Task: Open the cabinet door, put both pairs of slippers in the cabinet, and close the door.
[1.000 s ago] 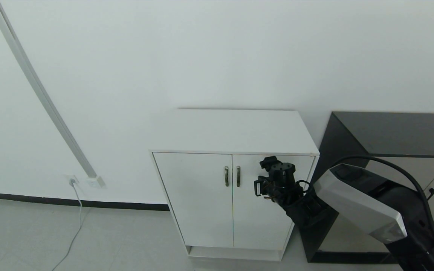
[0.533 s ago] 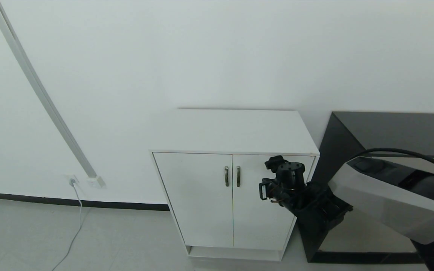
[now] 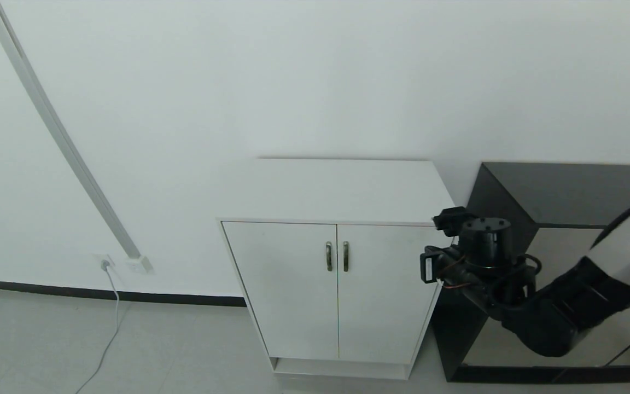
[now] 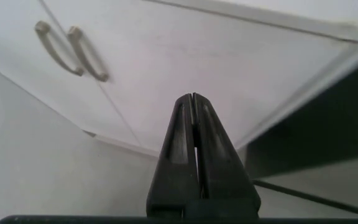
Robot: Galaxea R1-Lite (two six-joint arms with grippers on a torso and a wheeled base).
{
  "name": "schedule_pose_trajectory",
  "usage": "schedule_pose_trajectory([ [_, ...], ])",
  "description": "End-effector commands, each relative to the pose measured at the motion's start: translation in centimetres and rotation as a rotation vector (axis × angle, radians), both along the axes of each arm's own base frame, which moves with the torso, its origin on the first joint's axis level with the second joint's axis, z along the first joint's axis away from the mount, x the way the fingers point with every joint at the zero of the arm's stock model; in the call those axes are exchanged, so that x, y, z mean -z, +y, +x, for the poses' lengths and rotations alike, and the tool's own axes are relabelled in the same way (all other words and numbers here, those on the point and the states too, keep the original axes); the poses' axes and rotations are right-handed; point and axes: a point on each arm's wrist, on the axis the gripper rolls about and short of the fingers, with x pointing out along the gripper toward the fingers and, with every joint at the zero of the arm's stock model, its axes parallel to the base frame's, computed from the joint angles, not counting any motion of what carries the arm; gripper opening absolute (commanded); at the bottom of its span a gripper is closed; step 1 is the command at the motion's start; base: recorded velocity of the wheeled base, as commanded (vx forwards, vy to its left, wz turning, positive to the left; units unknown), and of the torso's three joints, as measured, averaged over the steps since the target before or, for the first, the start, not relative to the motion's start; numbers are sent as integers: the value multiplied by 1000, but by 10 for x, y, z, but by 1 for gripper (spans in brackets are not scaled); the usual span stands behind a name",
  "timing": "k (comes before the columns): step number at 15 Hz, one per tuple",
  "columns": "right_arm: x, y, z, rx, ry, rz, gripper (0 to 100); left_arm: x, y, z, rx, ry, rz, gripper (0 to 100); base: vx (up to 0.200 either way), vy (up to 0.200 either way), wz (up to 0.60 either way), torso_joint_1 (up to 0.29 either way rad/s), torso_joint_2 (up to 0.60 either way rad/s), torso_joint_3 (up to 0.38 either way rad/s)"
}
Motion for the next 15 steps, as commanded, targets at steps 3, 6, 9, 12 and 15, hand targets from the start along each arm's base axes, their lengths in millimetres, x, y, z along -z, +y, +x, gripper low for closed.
schedule_pose_trajectory([
  [3, -44, -58, -50, 118, -66, 9, 0, 0, 0, 0, -1, 1, -1, 0, 0, 0, 0, 0, 0, 0],
  [6, -51, -83, -79, 156, -77, -17, 0, 0, 0, 0, -1, 1, -1, 0, 0, 0, 0, 0, 0, 0],
  [9, -45, -100, -114, 170, -56, -30, 0, 0, 0, 0, -1, 1, -1, 0, 0, 0, 0, 0, 0, 0],
  [12, -40, -111, -145, 171, -50, -33, 0, 0, 0, 0, -1, 1, -1, 0, 0, 0, 0, 0, 0, 0],
  [15, -36, -120, -170, 171, -57, -30, 0, 0, 0, 0, -1, 1, -1, 0, 0, 0, 0, 0, 0, 0],
])
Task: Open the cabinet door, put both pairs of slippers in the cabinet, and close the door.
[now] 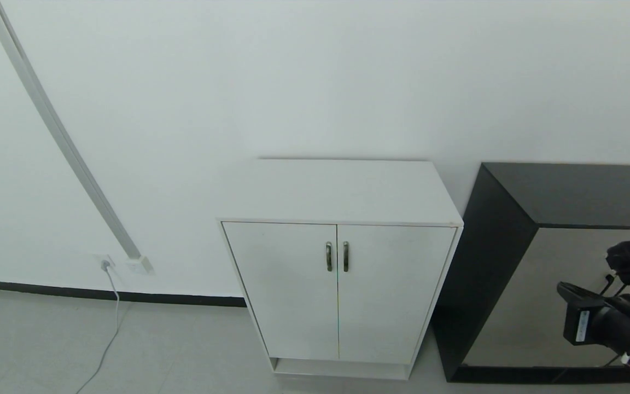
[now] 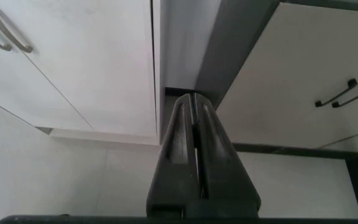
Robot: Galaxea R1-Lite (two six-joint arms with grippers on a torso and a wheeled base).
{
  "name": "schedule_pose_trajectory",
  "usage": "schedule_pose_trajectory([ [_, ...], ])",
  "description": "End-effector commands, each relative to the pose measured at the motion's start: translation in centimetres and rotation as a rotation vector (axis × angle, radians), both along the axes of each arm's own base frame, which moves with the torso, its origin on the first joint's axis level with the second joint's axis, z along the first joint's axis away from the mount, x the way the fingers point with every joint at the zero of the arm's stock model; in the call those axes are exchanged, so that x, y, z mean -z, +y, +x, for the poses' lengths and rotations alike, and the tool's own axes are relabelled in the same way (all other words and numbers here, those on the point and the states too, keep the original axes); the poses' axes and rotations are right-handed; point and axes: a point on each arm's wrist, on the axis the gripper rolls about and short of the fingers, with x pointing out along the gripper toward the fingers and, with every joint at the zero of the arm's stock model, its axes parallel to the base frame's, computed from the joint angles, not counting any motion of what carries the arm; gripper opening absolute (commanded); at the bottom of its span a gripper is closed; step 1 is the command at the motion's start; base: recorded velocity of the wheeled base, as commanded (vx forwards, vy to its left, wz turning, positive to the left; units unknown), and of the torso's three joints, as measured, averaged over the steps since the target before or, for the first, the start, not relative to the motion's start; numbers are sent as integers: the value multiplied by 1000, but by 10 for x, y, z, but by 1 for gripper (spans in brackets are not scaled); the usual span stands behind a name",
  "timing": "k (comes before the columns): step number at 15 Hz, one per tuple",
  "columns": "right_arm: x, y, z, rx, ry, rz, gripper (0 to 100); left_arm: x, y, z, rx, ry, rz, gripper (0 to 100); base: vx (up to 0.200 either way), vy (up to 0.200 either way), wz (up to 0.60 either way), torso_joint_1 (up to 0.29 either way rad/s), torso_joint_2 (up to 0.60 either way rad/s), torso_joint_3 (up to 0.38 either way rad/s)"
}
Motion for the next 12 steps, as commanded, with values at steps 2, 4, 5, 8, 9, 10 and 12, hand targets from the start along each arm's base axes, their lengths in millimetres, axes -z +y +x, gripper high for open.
schedule_pose_trajectory([
  [2, 3, -14, -37, 0, -38, 14, 0, 0, 0, 0, 0, 1, 0, 0, 0, 0, 0, 0, 0, 0],
  [4, 5, -18, -49, 6, -51, 19, 0, 0, 0, 0, 0, 1, 0, 0, 0, 0, 0, 0, 0, 0],
  [5, 6, -23, -57, 17, -64, 23, 0, 0, 0, 0, 0, 1, 0, 0, 0, 0, 0, 0, 0, 0],
  [8, 6, -30, -75, 20, -55, 22, 0, 0, 0, 0, 0, 1, 0, 0, 0, 0, 0, 0, 0, 0],
  [9, 7, -32, -81, 19, -53, 22, 0, 0, 0, 0, 0, 1, 0, 0, 0, 0, 0, 0, 0, 0],
  [10, 7, -33, -85, 17, -52, 21, 0, 0, 0, 0, 0, 1, 0, 0, 0, 0, 0, 0, 0, 0],
  [12, 13, -39, -103, 5, -19, 13, 0, 0, 0, 0, 0, 1, 0, 0, 0, 0, 0, 0, 0, 0],
])
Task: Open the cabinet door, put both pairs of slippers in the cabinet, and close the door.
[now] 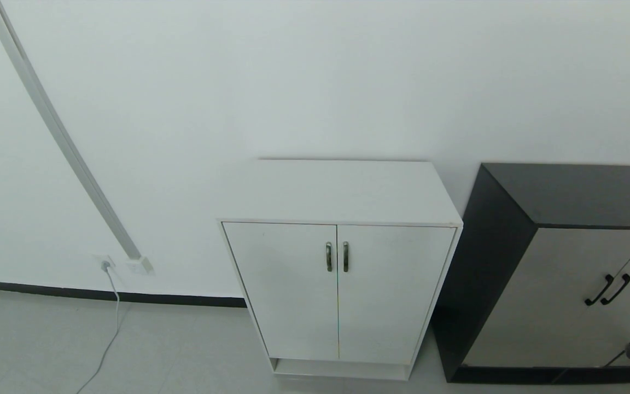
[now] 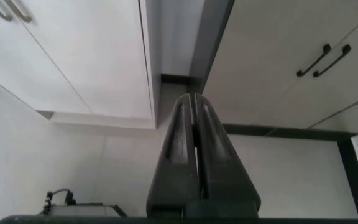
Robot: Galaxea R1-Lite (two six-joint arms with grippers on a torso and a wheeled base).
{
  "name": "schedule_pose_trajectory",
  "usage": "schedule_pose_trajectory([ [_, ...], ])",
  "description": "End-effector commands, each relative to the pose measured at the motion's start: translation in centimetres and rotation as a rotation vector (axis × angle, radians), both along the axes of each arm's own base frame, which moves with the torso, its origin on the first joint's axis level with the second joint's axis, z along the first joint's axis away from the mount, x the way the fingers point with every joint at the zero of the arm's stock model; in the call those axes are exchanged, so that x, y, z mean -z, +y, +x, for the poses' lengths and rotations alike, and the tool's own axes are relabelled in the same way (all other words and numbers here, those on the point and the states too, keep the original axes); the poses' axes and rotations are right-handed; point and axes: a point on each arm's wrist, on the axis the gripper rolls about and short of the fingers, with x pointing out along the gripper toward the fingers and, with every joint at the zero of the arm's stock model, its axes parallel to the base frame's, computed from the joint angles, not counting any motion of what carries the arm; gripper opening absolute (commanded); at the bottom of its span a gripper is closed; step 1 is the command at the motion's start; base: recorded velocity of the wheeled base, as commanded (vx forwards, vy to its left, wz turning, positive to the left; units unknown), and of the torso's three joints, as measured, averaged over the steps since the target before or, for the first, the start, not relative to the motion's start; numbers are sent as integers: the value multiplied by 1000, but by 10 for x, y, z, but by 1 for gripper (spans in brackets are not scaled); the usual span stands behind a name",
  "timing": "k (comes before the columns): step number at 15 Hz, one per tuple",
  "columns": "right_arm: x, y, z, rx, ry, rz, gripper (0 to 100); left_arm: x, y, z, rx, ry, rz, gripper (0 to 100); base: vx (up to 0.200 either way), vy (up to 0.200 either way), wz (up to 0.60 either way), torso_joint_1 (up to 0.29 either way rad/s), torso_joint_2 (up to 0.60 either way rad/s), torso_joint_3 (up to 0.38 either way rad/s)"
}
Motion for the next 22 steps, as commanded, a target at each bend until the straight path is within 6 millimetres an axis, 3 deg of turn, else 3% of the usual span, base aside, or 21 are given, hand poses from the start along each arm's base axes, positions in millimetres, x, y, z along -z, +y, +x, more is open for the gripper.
schedule_pose_trajectory([
  [1, 0, -6, -21, -27, -39, 21, 0, 0, 0, 0, -1, 1, 0, 0, 0, 0, 0, 0, 0, 0],
  [6, 16, -14, -55, -171, -10, 57, 0, 0, 0, 0, -1, 1, 0, 0, 0, 0, 0, 0, 0, 0],
  [13, 23, -16, -63, -207, 14, 63, 0, 0, 0, 0, -1, 1, 0, 0, 0, 0, 0, 0, 0, 0],
  [17, 33, -19, -77, -271, 23, 81, 0, 0, 0, 0, -1, 1, 1, 0, 0, 0, 0, 0, 0, 0],
  [22, 32, -21, -81, -137, -36, 52, 0, 0, 0, 0, -1, 1, 0, 0, 0, 0, 0, 0, 0, 0],
])
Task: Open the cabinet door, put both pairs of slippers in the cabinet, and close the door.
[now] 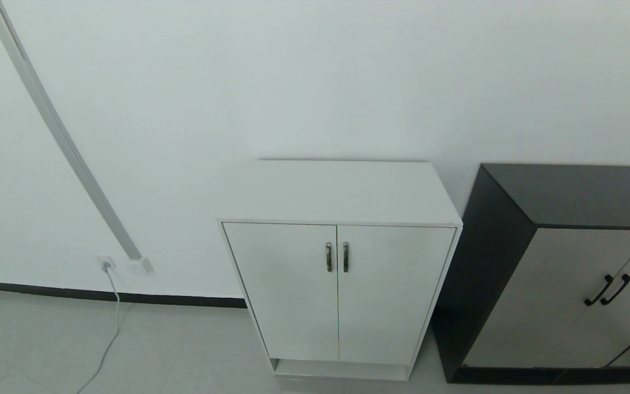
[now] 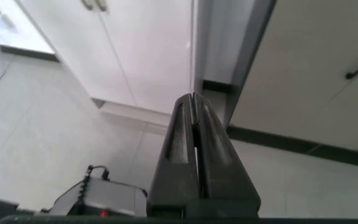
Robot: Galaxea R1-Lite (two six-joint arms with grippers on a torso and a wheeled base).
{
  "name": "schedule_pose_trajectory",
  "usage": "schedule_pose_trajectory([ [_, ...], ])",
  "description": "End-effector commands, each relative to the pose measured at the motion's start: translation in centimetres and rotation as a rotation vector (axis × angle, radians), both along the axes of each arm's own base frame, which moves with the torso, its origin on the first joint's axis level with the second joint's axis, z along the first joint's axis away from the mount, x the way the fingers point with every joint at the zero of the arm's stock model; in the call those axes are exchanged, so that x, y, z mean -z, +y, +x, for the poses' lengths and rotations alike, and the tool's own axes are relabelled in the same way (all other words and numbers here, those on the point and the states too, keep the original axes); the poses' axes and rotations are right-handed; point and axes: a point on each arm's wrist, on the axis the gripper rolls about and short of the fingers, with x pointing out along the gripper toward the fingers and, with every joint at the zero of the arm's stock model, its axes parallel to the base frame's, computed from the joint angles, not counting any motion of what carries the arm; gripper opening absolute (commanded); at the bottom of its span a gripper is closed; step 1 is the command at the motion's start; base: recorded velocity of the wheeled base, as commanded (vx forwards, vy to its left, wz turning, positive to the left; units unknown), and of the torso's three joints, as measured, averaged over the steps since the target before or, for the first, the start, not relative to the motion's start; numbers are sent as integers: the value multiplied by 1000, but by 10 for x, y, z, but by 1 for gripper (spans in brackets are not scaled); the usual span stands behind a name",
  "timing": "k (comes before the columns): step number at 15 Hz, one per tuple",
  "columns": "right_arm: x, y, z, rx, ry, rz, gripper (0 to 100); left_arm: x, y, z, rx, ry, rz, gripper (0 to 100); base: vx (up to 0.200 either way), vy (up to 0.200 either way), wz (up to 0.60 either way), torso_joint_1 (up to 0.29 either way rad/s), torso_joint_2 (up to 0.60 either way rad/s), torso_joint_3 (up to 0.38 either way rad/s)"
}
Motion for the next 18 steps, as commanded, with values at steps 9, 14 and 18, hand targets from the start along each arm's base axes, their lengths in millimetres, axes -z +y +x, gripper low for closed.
schedule_pose_trajectory([
  [9, 1, -1, -16, 81, -191, 20, 0, 0, 0, 0, -1, 1, -1, 0, 0, 0, 0, 0, 0, 0],
  [14, 3, -3, -15, 173, -189, 134, 0, 0, 0, 0, -1, 1, -2, 0, 0, 0, 0, 0, 0, 0],
  [18, 2, -6, -15, 319, -199, 268, 0, 0, 0, 0, 3, 1, 4, 0, 0, 0, 0, 0, 0, 0],
])
